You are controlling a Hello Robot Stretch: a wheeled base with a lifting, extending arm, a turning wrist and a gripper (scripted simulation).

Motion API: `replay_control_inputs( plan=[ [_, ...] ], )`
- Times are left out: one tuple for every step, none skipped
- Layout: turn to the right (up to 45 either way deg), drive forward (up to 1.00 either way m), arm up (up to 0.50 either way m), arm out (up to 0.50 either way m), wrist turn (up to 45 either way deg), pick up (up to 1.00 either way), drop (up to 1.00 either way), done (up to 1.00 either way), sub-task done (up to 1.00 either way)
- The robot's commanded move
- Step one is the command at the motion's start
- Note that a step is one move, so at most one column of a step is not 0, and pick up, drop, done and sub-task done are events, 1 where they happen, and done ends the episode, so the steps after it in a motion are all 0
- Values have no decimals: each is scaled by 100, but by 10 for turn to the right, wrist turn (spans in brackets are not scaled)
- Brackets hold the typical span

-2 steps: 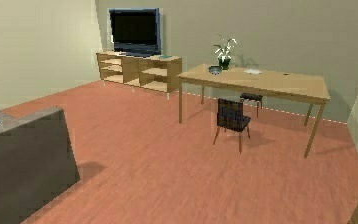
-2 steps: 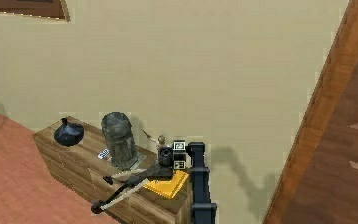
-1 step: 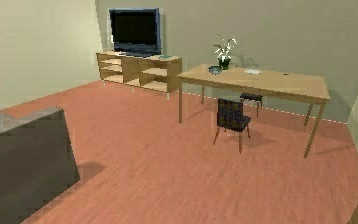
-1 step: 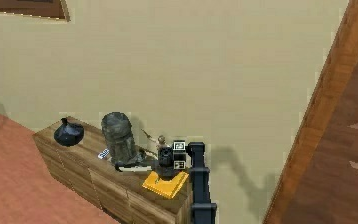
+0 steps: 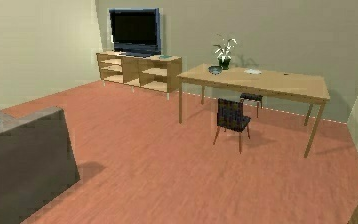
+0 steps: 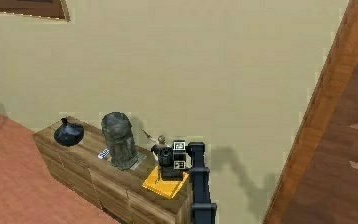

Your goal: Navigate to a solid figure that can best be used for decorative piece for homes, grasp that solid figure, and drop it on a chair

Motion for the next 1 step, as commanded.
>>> replay_control_inputs(
  plan=[
    [0, 0, -30, 0, 0, 0, 0, 0, 0]
  ],
)
